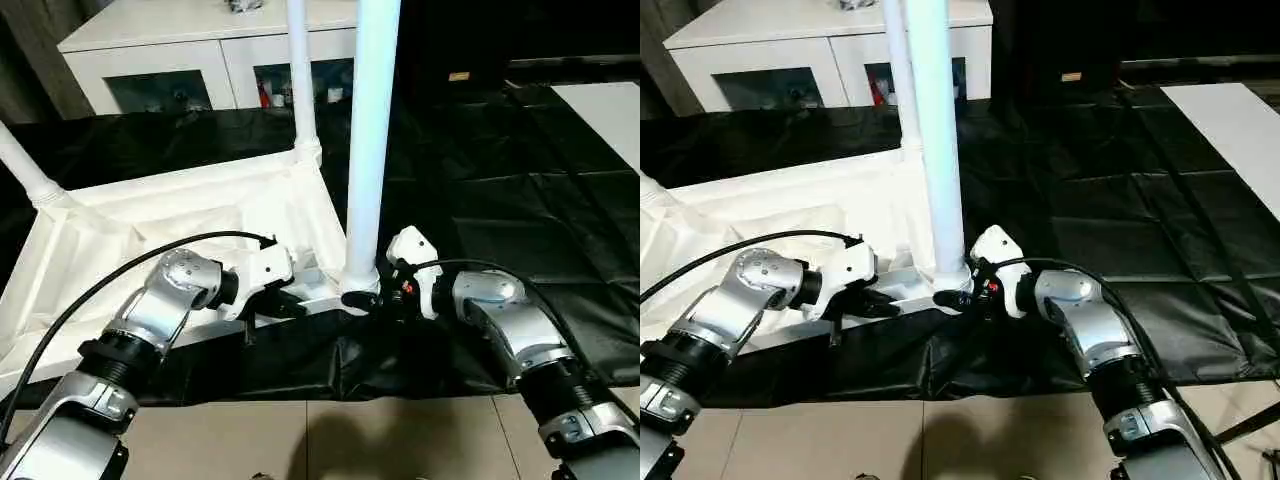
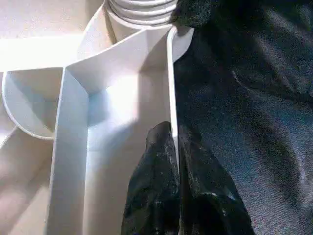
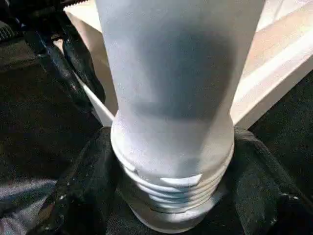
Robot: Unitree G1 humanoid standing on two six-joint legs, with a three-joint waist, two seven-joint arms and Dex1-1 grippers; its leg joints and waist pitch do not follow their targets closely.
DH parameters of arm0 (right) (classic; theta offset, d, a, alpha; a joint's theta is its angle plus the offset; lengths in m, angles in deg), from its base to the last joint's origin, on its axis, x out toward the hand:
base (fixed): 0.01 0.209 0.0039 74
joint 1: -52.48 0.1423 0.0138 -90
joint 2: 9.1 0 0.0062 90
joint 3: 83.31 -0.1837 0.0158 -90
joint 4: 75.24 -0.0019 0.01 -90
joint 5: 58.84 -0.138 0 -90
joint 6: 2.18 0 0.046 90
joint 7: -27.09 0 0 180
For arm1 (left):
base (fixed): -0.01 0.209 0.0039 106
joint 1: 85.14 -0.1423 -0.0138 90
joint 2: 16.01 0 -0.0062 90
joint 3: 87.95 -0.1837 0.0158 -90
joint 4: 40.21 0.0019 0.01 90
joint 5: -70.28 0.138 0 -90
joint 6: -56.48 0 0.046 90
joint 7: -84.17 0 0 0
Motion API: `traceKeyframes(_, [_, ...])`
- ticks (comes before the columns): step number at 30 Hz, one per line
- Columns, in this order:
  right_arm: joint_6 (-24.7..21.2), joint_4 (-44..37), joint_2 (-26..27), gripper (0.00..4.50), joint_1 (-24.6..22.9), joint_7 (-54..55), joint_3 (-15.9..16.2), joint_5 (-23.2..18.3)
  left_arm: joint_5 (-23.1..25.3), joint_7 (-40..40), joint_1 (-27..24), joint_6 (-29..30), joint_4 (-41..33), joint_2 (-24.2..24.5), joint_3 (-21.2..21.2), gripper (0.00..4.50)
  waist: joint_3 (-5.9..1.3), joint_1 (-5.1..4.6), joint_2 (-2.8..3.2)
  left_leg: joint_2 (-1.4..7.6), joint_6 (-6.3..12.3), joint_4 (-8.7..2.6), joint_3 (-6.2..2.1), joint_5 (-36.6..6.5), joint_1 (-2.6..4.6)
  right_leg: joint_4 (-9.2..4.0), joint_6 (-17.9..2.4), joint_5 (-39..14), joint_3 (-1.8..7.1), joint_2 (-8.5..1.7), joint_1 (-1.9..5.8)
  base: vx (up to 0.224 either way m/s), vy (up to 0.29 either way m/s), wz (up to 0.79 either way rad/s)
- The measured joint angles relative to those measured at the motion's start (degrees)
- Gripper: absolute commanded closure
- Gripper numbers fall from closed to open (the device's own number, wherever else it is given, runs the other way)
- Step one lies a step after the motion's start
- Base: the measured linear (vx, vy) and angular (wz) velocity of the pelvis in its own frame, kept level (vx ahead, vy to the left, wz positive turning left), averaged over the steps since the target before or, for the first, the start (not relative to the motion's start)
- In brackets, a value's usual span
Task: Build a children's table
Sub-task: Rotate leg to tighten
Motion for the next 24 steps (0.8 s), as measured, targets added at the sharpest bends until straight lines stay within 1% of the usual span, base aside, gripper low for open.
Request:
traceKeyframes(3, [0.5,1.6,2.7,1.76,0.0,4.2,-1.3,0.2,0.4,2.6,-0.2,0.3,0.4,-0.6,0.8,4.5,0.0,-0.29,0.0,0.04,0.01,0.15,0.0,0.0,0.02,0.2,0.0,0.0,0.02,0.01,0.0,0.0,0.0,0.0])
traceKeyframes(6, [0.4,4.1,7.7,1.77,0.4,14.5,-3.6,1.3,1.1,8.3,0.2,1.5,2.6,-3.9,2.5,4.5,-0.01,-0.86,-0.01,0.05,-0.04,0.27,0.0,0.0,0.1,0.34,0.0,0.0,0.05,0.01,0.24,0.0,0.0,0.0])
traceKeyframes(8, [0.0,7.0,11.3,1.77,1.8,23.4,-5.3,2.4,1.8,13.3,1.2,3.4,4.6,-6.9,3.5,4.5,0.0,-1.39,-0.02,0.03,-0.38,0.25,0.02,-0.1,0.48,0.25,-0.2,0.1,0.08,0.0,0.58,0.0,0.0,0.0])
traceKeyframes(10, [0.0,10.5,14.4,1.77,3.6,32.3,-7.3,3.3,2.2,18.9,2.5,6.1,6.4,-10.8,4.1,4.5,0.0,-1.53,-0.01,0.02,-0.41,0.2,0.07,-0.2,1.09,0.1,-0.2,0.1,0.12,-0.01,1.04,0.0,0.0,0.0])
traceKeyframes(12, [0.1,13.1,15.9,1.77,5.2,37.6,-8.6,3.5,2.1,22.7,3.3,8.2,7.4,-13.4,4.6,4.5,-0.01,-1.5,-0.02,-0.04,-0.42,-0.1,0.13,-0.2,1.24,-0.24,-0.2,0.1,0.15,-0.01,1.36,0.0,0.0,0.0])
traceKeyframes(13, [0.5,15.3,16.9,1.77,6.4,41.1,-9.3,3.7,2.0,25.0,3.8,9.5,8.4,-15.5,5.1,4.5,-0.01,-1.51,-0.03,-0.04,-0.42,-0.29,0.25,-0.2,1.63,-0.43,-0.2,0.1,0.18,-0.02,1.57,0.0,0.0,0.0])
traceKeyframes(14, [0.6,16.8,17.7,1.77,7.3,43.6,-10.0,4.0,2.0,26.7,4.3,10.4,9.0,-16.7,5.4,4.5,-0.01,-1.51,-0.02,-0.05,-0.41,-0.37,0.33,-0.2,1.76,-0.47,-0.2,0.2,0.24,-0.03,1.67,0.0,0.0,0.0])
traceKeyframes(17, [1.9,21.0,19.3,1.77,9.8,48.5,-11.5,4.6,2.1,30.3,5.4,11.1,10.9,-19.3,6.1,4.5,-0.03,-1.36,-0.05,-0.06,-0.41,-0.42,0.35,-0.2,1.9,-0.49,-0.2,0.1,0.25,-0.04,1.84,0.0,0.0,0.0])
traceKeyframes(20, [3.4,24.6,20.1,1.77,11.8,49.6,-13.4,4.6,2.3,31.9,6.6,10.3,13.1,-20.6,6.3,4.5,-0.06,-1.3,-0.09,-0.05,-0.4,-0.49,0.35,-0.2,1.84,-0.55,-0.2,0.2,0.25,-0.04,1.86,0.0,0.0,0.0])
traceKeyframes(21, [4.0,24.9,20.1,1.42,11.8,49.4,-13.4,4.6,2.3,31.9,6.6,10.1,13.3,-20.7,6.4,4.5,-0.08,-1.32,-0.13,-0.05,-0.4,-0.48,0.35,-0.2,1.82,-0.55,-0.2,0.2,0.25,-0.04,1.86,0.0,0.0,0.0])
traceKeyframes(22, [4.2,25.0,20.1,1.21,11.8,49.4,-13.5,4.6,2.3,31.9,6.6,10.0,13.3,-20.7,6.4,4.5,-0.08,-1.32,-0.13,-0.05,-0.4,-0.49,0.35,-0.2,1.79,-0.55,-0.2,0.2,0.25,-0.04,1.86,0.0,0.0,0.0])
traceKeyframes(23, [4.4,25.0,20.1,1.07,11.8,49.0,-13.6,4.4,2.3,31.9,6.6,9.8,13.4,-20.6,6.4,4.5,-0.08,-1.35,-0.14,-0.05,-0.4,-0.49,0.35,-0.2,1.7,-0.56,-0.2,0.2,0.25,-0.04,1.86,0.0,0.0,0.0])
traceKeyframes(24, [4.7,25.0,20.3,1.05,11.8,48.3,-14.0,3.8,2.3,31.9,6.6,9.5,13.5,-20.3,6.4,4.5,-0.08,-1.36,-0.14,-0.05,-0.4,-0.48,0.35,-0.2,1.63,-0.57,-0.2,0.2,0.25,-0.04,1.84,0.0,0.0,0.0])
